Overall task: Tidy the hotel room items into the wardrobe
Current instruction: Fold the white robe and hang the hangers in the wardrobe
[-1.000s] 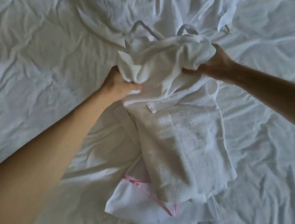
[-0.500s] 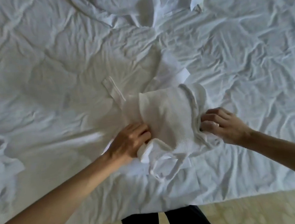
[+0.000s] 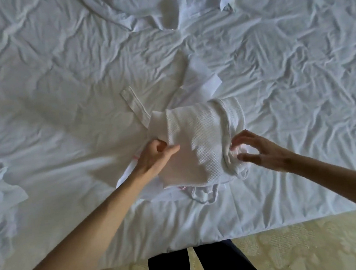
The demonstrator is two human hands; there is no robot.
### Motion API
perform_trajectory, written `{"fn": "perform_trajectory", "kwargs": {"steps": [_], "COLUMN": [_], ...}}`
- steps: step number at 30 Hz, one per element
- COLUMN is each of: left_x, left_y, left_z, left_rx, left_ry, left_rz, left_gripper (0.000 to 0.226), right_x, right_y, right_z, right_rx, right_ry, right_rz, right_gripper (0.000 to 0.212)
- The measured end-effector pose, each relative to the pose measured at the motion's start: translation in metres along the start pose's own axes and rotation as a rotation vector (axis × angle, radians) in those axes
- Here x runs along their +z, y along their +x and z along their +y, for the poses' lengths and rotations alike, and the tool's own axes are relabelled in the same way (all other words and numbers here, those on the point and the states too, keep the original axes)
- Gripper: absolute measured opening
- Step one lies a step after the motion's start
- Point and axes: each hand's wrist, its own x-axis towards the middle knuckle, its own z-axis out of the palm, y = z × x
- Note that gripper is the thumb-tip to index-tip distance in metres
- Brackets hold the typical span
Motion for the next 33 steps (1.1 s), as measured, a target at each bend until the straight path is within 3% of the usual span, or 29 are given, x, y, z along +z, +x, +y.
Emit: {"fn": "perform_trajectory", "kwargs": {"steps": [1,3,5,6,7,9,12,16,20,23,28,33], "left_x": [0.003,0.009,0.020,0.026,0.030,0.034,0.036,0.037,0.027,0.007,-0.038,-0.115], "left_y": [0.003,0.010,0.022,0.028,0.032,0.035,0.040,0.041,0.031,0.004,-0.044,-0.112], "left_z": [0.006,0.012,0.011,0.008,0.004,-0.004,-0.019,-0.020,-0.020,-0.016,-0.018,-0.044], "left_rx": [-0.042,-0.093,-0.171,-0.204,-0.212,-0.205,-0.204,-0.139,-0.082,-0.067,-0.022,0.006], "left_ry": [-0.036,-0.022,-0.051,-0.116,-0.185,-0.240,-0.277,-0.350,-0.425,-0.444,-0.509,-0.636], "left_rz": [0.165,0.303,0.265,0.231,0.198,0.144,0.078,0.046,-0.004,0.031,0.122,0.210], "left_gripper": [0.044,0.080,0.118,0.121,0.116,0.097,0.092,0.072,0.070,0.069,0.062,0.050], "right_x": [0.002,0.006,0.011,0.013,0.015,0.017,0.024,0.030,0.028,0.023,0.016,0.023], "right_y": [0.006,0.024,0.043,0.051,0.057,0.063,0.060,0.060,0.051,0.043,0.034,0.041], "right_z": [-0.009,-0.019,-0.012,-0.006,0.001,0.012,0.013,0.014,-0.004,-0.035,-0.108,-0.218], "right_rx": [0.144,0.391,0.542,0.591,0.603,0.547,0.512,0.534,0.509,0.475,0.381,0.281], "right_ry": [0.155,0.215,0.221,0.286,0.385,0.532,0.598,0.616,0.619,0.582,0.524,0.425], "right_rz": [0.134,0.378,0.377,0.324,0.259,0.134,0.031,0.074,0.160,0.163,0.153,0.047], "right_gripper": [0.056,0.092,0.120,0.126,0.126,0.107,0.084,0.078,0.071,0.072,0.049,0.059]}}
